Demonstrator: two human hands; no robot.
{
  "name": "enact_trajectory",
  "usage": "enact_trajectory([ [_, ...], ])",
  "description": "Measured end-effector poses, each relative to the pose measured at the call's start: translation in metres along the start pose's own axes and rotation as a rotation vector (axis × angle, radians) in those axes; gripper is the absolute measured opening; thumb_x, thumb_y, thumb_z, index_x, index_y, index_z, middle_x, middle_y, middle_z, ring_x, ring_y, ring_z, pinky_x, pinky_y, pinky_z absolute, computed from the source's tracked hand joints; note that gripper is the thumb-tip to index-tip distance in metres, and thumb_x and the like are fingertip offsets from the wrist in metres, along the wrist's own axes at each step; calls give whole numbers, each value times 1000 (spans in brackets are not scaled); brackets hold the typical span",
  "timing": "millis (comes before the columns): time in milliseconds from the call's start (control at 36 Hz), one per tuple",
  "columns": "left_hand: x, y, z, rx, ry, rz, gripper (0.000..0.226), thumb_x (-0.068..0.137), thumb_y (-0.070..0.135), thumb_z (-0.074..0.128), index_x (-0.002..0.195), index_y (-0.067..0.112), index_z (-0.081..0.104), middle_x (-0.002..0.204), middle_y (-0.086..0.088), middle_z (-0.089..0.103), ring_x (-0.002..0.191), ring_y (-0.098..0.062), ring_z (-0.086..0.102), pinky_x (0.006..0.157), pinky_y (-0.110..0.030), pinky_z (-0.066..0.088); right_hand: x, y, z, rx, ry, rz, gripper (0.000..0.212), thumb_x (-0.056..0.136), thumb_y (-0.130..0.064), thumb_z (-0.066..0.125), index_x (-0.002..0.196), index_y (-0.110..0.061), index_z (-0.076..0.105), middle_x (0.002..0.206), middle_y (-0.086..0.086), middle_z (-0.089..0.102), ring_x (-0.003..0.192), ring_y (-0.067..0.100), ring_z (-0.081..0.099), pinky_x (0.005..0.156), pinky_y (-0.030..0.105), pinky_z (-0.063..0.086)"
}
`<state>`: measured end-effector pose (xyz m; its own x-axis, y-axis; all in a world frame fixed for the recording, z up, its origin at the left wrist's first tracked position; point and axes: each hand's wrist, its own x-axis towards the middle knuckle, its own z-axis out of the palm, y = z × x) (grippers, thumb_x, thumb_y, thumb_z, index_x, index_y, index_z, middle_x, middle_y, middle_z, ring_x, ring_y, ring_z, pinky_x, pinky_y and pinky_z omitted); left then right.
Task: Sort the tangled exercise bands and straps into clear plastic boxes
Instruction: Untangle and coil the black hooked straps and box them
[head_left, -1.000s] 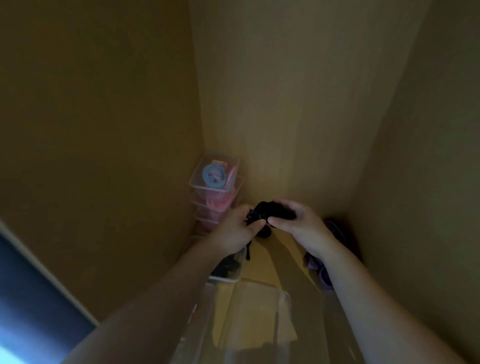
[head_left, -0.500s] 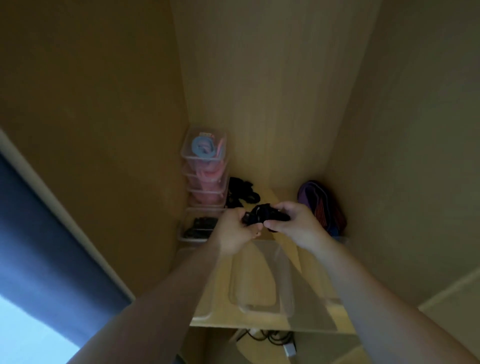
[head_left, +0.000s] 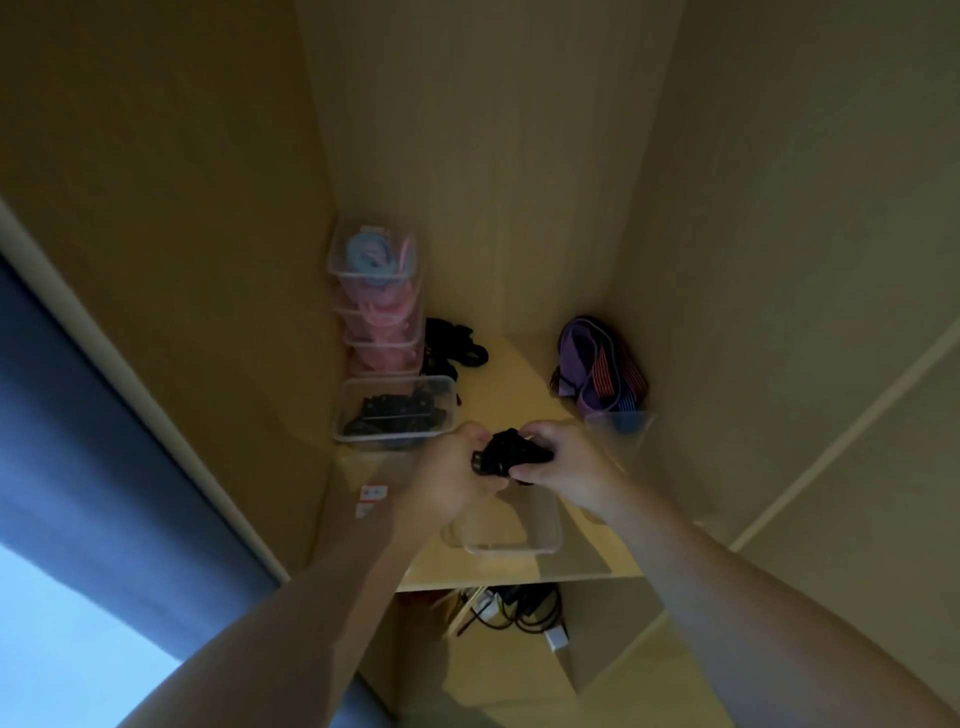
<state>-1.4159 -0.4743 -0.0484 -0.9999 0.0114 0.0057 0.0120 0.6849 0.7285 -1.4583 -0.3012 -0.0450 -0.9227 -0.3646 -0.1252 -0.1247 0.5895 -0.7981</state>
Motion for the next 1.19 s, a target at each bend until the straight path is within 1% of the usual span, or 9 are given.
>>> enact_trajectory([
  [194,-1,-9,-1,166,50,-6,47,71,24,81,113,16,62,101,1,69,93,-17,65,70,-26,47,16,7,-1,-203,-183,-64,60,80,-27,74,136,-29,52,127,-8,62,115,11,57,99,34,48],
  [306,-1,-9,6,217,21,-23,51,76,24,78,123,17,61,113,2,69,103,-14,62,72,-14,38,21,17,1,-447,-139,-99,62,79,-39,72,136,-37,49,125,0,61,114,23,57,98,36,47],
  [556,-1,-6,8,391,39,56,40,83,29,66,123,30,62,112,3,66,104,-19,54,71,-25,32,22,17,7,-772,-44,-203,57,84,-47,65,137,-32,51,123,-1,61,119,21,43,92,34,30],
  [750,-4,-15,5,230,70,96,32,84,15,67,116,17,69,113,-4,64,105,-21,56,88,-28,45,19,12,1,-752,-60,-209,42,86,-42,64,125,-28,62,127,-5,61,122,20,42,98,35,33],
  [861,-6,-13,-7,194,119,132,17,86,7,62,98,10,73,100,-7,67,98,-23,57,81,-29,45,20,2,-6,-670,-2,-177,40,86,-39,66,124,-25,64,127,-3,61,124,18,44,104,39,36],
  [917,-6,-10,-15,178,154,156,18,84,1,61,94,8,74,95,-6,66,94,-24,56,74,-24,37,21,-4,-10,-630,25,-166,37,88,-36,65,124,-24,64,127,-2,61,123,17,46,101,32,40],
  [1000,-3,-10,-25,178,187,168,20,82,2,63,98,9,74,99,-7,67,97,-25,57,81,-27,42,24,-16,-17,-529,62,-150,30,90,-31,64,119,-22,67,122,-1,65,113,16,57,91,28,47],
  [1083,5,-14,-33,172,199,133,24,84,8,63,106,12,72,106,-4,67,105,-21,55,88,-27,44,31,-25,-21,-466,72,-140,28,92,-28,62,118,-18,68,122,0,66,112,16,60,96,34,49],
  [1195,17,-16,-42,187,187,130,20,87,7,62,104,9,72,100,-8,68,97,-19,56,83,-22,42,50,-32,-24,-385,30,-125,34,94,-27,59,125,-15,63,128,1,63,118,16,57,100,31,46],
])
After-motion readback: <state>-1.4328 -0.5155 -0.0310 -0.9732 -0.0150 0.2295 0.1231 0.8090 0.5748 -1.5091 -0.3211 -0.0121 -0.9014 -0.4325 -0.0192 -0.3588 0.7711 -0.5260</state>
